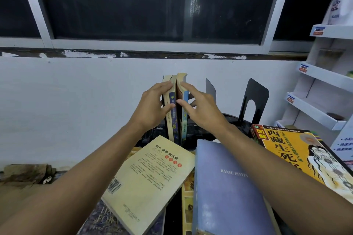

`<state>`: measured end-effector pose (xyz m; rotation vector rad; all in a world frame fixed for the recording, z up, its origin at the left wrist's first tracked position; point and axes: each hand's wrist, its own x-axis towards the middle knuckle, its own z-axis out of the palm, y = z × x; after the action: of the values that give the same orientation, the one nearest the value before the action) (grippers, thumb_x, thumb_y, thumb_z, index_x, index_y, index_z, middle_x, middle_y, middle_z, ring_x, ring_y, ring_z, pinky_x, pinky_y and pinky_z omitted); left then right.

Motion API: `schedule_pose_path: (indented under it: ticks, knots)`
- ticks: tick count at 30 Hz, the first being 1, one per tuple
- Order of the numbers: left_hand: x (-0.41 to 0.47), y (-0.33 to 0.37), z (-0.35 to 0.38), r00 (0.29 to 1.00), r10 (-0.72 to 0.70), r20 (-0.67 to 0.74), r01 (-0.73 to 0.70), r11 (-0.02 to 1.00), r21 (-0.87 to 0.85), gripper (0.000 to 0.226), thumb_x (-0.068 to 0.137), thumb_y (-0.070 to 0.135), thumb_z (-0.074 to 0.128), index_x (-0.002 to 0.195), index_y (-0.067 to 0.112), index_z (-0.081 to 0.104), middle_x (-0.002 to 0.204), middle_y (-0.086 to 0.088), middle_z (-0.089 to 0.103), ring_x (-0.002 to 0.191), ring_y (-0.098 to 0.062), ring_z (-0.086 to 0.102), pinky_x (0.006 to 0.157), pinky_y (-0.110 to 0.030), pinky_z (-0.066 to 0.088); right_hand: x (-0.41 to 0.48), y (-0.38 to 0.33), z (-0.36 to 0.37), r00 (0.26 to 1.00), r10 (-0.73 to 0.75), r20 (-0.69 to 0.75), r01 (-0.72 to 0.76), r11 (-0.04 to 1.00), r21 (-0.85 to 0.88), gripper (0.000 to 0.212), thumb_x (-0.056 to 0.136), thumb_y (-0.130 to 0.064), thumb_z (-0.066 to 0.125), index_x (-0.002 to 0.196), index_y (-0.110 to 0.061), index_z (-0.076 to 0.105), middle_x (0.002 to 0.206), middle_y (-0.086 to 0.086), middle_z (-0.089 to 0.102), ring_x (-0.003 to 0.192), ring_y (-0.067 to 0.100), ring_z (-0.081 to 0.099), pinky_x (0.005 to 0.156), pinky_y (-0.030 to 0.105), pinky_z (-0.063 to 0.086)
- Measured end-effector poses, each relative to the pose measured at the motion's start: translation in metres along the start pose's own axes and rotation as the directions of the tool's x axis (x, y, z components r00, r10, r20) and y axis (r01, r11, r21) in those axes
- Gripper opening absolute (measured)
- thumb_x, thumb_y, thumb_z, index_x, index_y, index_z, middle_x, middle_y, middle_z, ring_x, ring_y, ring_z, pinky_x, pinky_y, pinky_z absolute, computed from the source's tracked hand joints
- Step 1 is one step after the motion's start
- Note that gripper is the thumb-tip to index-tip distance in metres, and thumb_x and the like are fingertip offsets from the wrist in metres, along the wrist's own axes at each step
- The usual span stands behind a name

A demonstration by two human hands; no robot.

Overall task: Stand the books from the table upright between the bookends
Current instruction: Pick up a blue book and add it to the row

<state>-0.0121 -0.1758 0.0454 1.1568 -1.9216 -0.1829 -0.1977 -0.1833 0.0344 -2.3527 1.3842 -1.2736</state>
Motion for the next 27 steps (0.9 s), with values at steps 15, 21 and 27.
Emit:
schedule_pose_path:
  ticks: [15,21,27]
  knots:
    - [0.0,0.007,0.002,1.0,-0.001,-0.01,0.0,1.0,-0.023,0.063,0.086,0.007,0.077,0.144,0.013,0.053,0.144,-0.004,0.054,0.133,-0.017,0.05,0.11,-0.033,0.045,0.003,0.0,-0.015,0.97,0.017,0.241,-0.04,0.995,0.089,0.077,0.093,-0.017,0.072,0.153,-0.044,0.032,0.137,0.004,0.057,0.099,0.01,0.071,0.093,0.026,0.055]
    - [-0.001,0.008,0.0,1.0,-0.012,0.006,0.012,1.0,-0.008,0.063,0.088,0.008,0.075,0.146,0.014,0.051,0.146,-0.004,0.052,0.134,-0.017,0.049,0.109,-0.035,0.047,0.004,0.0,-0.015,0.968,0.012,0.251,-0.032,0.997,0.073,0.078,0.094,-0.017,0.07,0.152,-0.048,0.028,0.138,0.0,0.056,0.098,0.004,0.069,0.08,0.006,0.044]
    - [-0.002,0.008,0.0,0.999,-0.037,0.037,0.037,0.999,0.013,0.065,0.09,0.014,0.074,0.149,0.014,0.047,0.15,-0.003,0.047,0.137,-0.019,0.046,0.111,-0.041,0.046,0.002,0.0,-0.018,0.96,0.0,0.281,-0.021,0.997,0.069,0.079,0.096,-0.021,0.068,0.153,-0.05,0.023,0.144,-0.001,0.052,0.108,0.005,0.065,0.092,0.02,0.051]
